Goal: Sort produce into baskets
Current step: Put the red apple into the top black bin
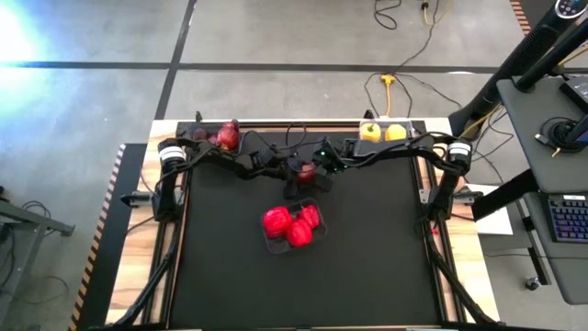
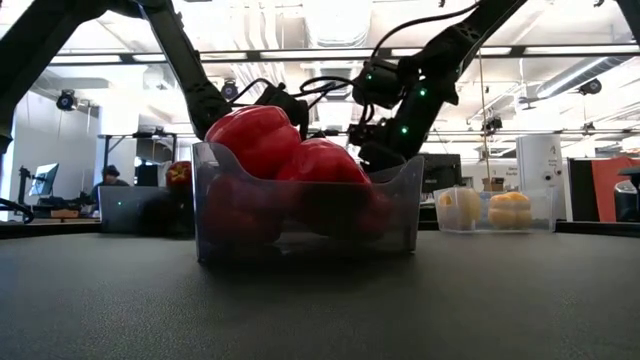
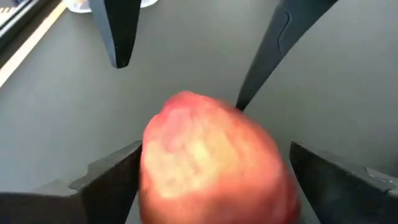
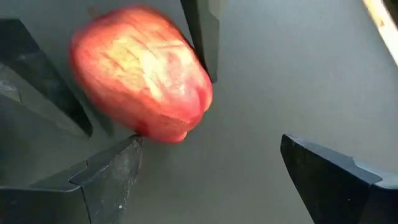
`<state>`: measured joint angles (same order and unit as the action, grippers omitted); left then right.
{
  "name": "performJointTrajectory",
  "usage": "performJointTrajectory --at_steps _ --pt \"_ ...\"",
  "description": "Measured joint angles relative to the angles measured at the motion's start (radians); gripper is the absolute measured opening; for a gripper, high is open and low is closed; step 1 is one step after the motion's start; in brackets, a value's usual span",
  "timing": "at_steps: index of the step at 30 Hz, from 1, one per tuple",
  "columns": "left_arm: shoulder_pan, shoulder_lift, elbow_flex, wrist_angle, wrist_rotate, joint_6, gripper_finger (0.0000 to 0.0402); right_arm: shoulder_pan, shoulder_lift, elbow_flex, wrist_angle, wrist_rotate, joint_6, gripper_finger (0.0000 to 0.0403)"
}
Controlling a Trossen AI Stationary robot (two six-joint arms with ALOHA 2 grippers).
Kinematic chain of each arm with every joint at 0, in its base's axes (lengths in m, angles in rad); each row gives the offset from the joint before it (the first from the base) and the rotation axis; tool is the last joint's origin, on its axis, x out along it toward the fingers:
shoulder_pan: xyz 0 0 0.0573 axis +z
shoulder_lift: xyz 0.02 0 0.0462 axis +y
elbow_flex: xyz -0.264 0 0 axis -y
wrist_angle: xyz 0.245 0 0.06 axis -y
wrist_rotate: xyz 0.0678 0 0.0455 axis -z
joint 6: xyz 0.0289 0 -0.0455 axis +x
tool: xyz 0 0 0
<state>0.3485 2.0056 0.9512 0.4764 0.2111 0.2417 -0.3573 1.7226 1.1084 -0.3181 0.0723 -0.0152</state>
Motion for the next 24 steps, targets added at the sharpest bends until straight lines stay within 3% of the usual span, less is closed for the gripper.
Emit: performJointTrajectory --at_steps 6,8,13,18,21,24 --pt "0.000 -0.004 0.004 0.008 -0.026 -0.011 0.0304 0.002 -0.004 0.000 -0.017 0.003 0.001 0.0372" --pt "-0.001 -0.014 0.004 0.006 -0.068 -0.015 0.0271 0.005 -0.013 0.017 -0.102 0.020 -0.006 0.0372" --pt "0.006 -0.092 0.000 -0.083 -0.168 0.005 0.0264 0.032 -0.065 0.115 -0.351 0.185 -0.004 0.0372" --pt "0.008 -0.302 -0.054 -0.250 -0.348 0.034 0.0264 0.083 -0.155 0.135 -0.418 0.345 0.003 0.0372" --pt "0.008 -0.472 -0.144 -0.263 -0.449 0.044 0.0264 0.089 -0.196 0.116 -0.389 0.354 0.019 0.0372" --pt "0.008 -0.665 -0.243 -0.311 -0.650 0.050 0.0264 0.090 -0.209 0.092 -0.355 0.352 0.016 0.0372"
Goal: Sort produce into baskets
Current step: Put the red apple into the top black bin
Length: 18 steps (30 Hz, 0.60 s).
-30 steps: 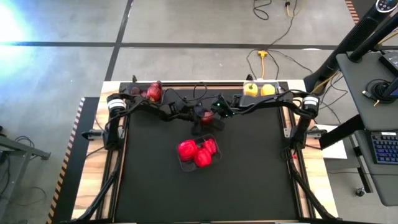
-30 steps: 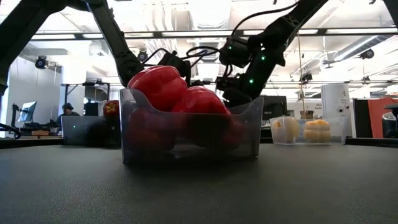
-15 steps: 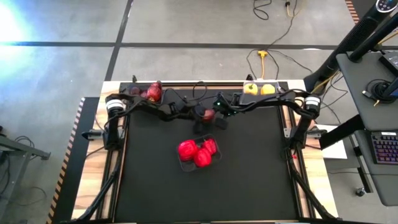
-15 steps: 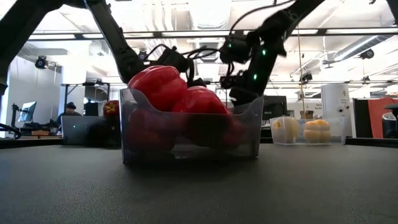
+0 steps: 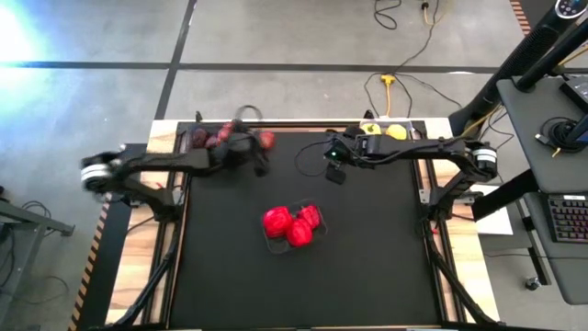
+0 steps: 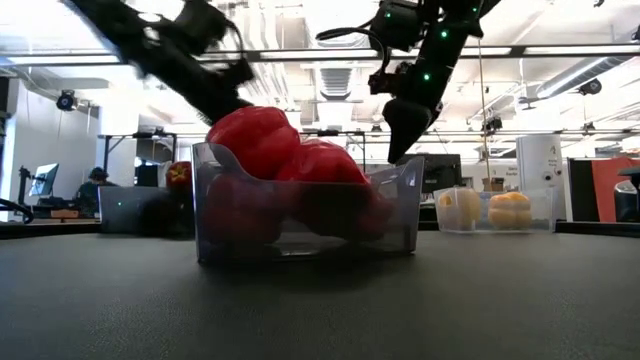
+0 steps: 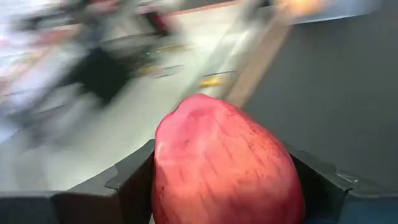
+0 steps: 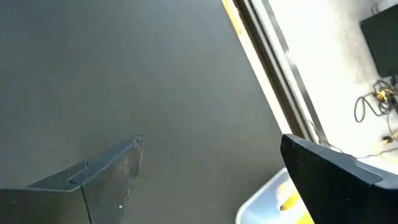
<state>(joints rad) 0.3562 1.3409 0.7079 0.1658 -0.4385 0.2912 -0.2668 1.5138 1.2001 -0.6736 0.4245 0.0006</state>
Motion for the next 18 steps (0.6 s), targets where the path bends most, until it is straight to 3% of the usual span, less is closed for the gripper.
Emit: performJointTrajectory --at_steps 5,8,15,18 --pt "0.027 -0.270 -0.110 -0.184 -0.403 -0.108 0.0264 0.000 0.005 -0.054 0.092 -0.005 -0.047 0.0372" --pt "0.065 -0.362 -0.125 -0.329 -0.515 -0.244 0.0264 0.000 0.017 -0.078 0.162 -0.005 -0.095 0.0372" --pt "0.215 -0.384 -0.064 -0.602 -0.531 -0.500 0.0264 0.001 0.012 -0.084 0.161 -0.007 -0.092 0.0372" --pt "0.288 -0.349 -0.045 -0.675 -0.474 -0.566 0.0264 0.009 0.001 -0.084 0.121 -0.011 -0.057 0.0372"
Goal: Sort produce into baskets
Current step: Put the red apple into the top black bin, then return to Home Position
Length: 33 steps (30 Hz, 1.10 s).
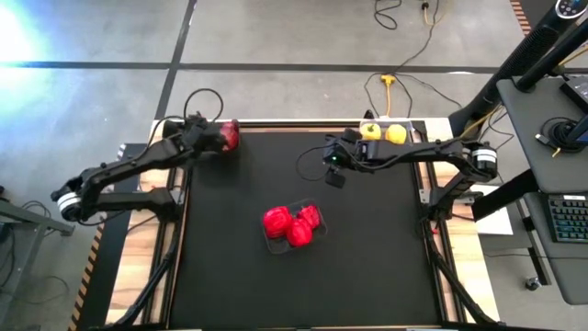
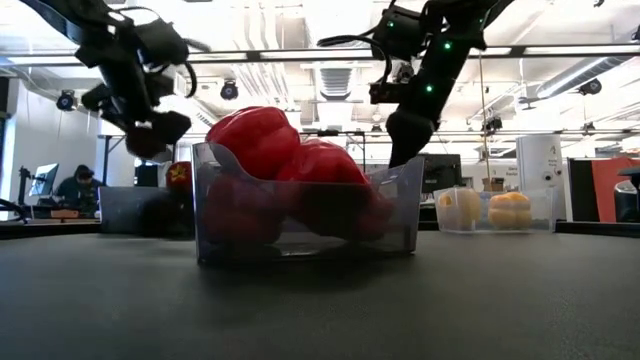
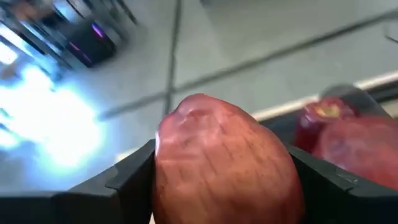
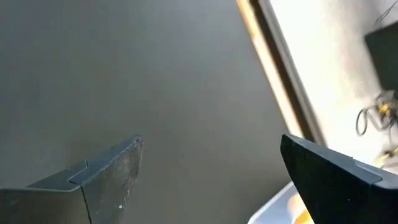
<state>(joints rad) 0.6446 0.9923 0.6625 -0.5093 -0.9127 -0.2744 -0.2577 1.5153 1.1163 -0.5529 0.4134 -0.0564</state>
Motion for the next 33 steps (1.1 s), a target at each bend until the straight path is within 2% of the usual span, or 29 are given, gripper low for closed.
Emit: performJointTrajectory --at_steps 4,8,15,23,27,30,33 --pt "0.075 0.064 0.008 -0.030 0.140 -0.048 0.0264 0.016 -0.001 0.000 -0.047 -0.002 0.040 0.0372" --pt "0.093 0.123 0.005 -0.025 0.110 -0.051 0.0265 0.035 -0.002 0.000 -0.049 -0.002 0.047 0.0372" --pt "0.093 0.185 -0.013 -0.029 0.093 -0.052 0.0320 0.055 -0.003 0.000 -0.049 -0.002 0.066 0.0372" --pt "0.078 0.170 -0.022 -0.034 0.092 -0.061 0.0337 0.055 -0.003 0.000 -0.071 -0.002 0.084 0.0372" --pt "0.005 0.094 -0.022 -0.039 0.134 -0.050 0.0340 0.055 -0.003 0.000 -0.070 -0.007 0.072 0.0372" --pt "-0.117 -0.001 -0.023 -0.011 0.200 -0.026 0.0340 0.054 -0.003 -0.011 -0.021 -0.092 0.053 0.0372" --pt "-0.276 -0.095 -0.043 0.103 0.217 0.028 0.0340 0.053 -0.002 -0.067 0.154 -0.202 0.027 0.0372"
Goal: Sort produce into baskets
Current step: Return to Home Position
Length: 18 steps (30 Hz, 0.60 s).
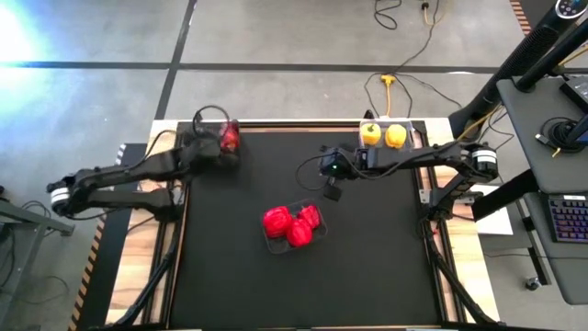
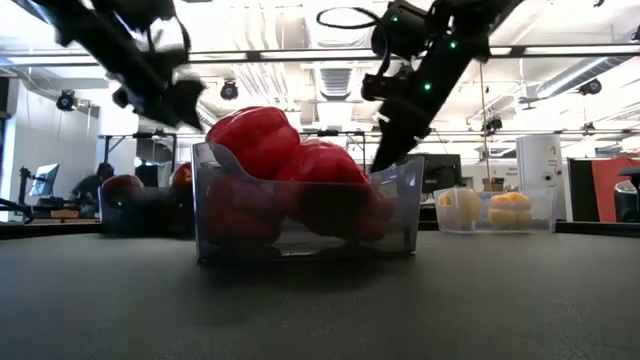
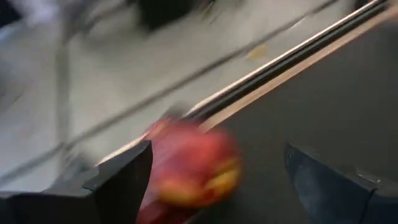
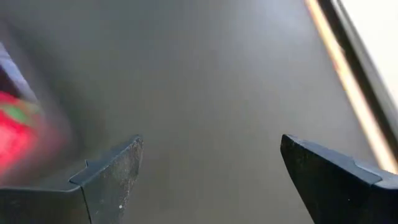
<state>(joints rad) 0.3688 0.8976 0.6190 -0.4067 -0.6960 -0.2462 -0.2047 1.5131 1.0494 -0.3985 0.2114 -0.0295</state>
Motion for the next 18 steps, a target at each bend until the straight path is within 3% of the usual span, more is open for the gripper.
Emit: performJointTrajectory --at_steps 4,8,11,15,18 --pt "-0.181 -0.088 -0.054 0.250 0.010 0.185 0.0341 0.000 0.000 -0.080 0.245 -0.106 -0.009 0.0372" --pt "-0.274 -0.146 -0.104 0.415 0.128 0.331 0.0341 0.000 -0.003 -0.112 0.330 -0.115 -0.009 0.0356" --pt "-0.281 -0.193 -0.132 0.495 0.301 0.405 0.0341 0.006 -0.022 -0.115 0.341 -0.115 -0.008 0.0333" --pt "-0.269 -0.248 -0.217 0.554 0.663 0.495 0.0341 0.012 -0.072 -0.152 0.424 -0.107 0.010 0.0288" --pt "-0.266 -0.300 -0.253 0.584 0.700 0.502 0.0341 0.020 -0.136 -0.206 0.503 -0.106 0.016 0.0241"
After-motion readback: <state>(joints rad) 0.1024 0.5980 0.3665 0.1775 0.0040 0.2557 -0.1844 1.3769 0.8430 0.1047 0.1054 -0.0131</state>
